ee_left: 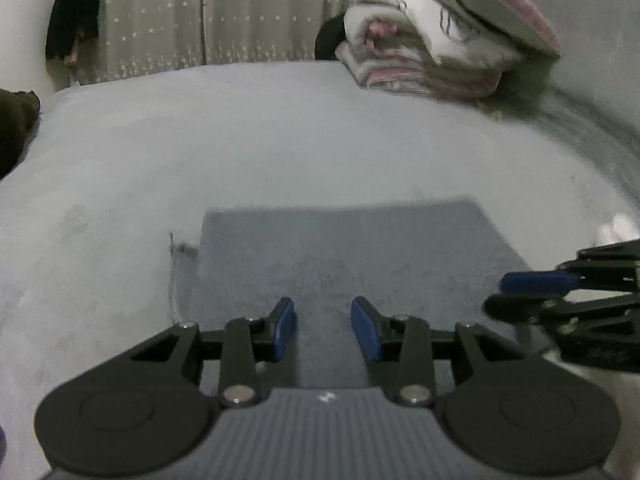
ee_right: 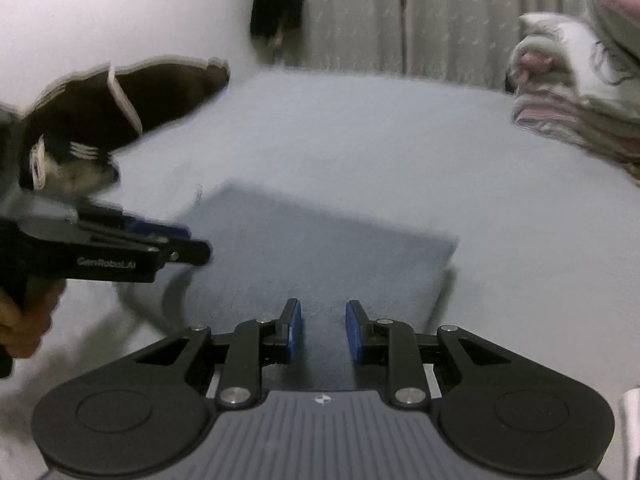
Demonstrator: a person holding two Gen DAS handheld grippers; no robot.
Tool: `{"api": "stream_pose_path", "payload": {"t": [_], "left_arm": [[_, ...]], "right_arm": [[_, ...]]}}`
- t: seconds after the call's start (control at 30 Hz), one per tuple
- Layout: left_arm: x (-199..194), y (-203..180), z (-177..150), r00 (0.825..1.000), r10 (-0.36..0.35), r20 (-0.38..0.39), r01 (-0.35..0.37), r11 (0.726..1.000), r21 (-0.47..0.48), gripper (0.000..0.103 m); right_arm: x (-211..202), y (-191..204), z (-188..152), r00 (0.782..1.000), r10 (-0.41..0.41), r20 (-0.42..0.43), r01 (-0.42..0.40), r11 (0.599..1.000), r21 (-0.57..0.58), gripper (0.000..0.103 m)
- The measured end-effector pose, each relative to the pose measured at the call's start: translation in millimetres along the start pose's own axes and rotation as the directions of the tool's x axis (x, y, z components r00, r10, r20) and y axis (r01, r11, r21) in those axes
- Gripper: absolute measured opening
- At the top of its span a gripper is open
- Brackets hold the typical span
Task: Fold clothes
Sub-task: 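Open both grippers and release the folded sweater, then withdraw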
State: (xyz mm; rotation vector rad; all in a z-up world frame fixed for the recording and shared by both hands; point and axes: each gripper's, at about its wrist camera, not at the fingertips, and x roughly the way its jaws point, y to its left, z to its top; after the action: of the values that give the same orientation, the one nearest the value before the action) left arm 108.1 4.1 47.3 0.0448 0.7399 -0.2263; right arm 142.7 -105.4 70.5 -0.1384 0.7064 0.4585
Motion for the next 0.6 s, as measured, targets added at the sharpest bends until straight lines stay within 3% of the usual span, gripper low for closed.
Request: {"api": "stream_pose_path", "payload": {"t": [0.13,0.27,0.37,0.47,0.53,0.6], "left_arm": [[5.1,10.4,-8.9,1.0,0.01,0.008,-0.01,0.998,-0.056,0.041],[1.0,18.7,-7.9,1.0,0.008,0.006,-0.007,0.996,-0.084,0.043],[-2.9,27.2,-10.1,1.0,-0.004,0.001,0.004,0.992,-0.127,0.043],[-3.3,25.9,-16.2,1.0,0.007,0.007,-0.006,0.994,-0.108,0.044],[-3.2,21.7,-18.8,1.0,0.017,0.01,-0.016,0.995,-0.095,0.044],[-3.3,18.5,-17.2,1.0,0.022,0.009,-0.021,0.996,-0.09,0.044]], "right_arm": [[23.3,7.5,-4.6,0.999,-0.035,-0.001,0.035,0.999,-0.024,0.025],[19.8,6.4,2.1,0.999,-0.043,-0.022,0.043,0.999,-0.008,0.025],[3.9,10.4,3.1,0.999,-0.026,0.038,0.026,1.0,-0.015,0.025],[5.8,16.1,0.8,0.999,0.016,0.044,-0.016,1.0,-0.015,0.025],[23.5,17.4,-5.5,1.0,0.002,-0.004,-0.002,1.0,-0.005,0.025],[29.1,17.3,-5.4,1.0,-0.007,0.005,0.007,1.0,-0.002,0.025]]}}
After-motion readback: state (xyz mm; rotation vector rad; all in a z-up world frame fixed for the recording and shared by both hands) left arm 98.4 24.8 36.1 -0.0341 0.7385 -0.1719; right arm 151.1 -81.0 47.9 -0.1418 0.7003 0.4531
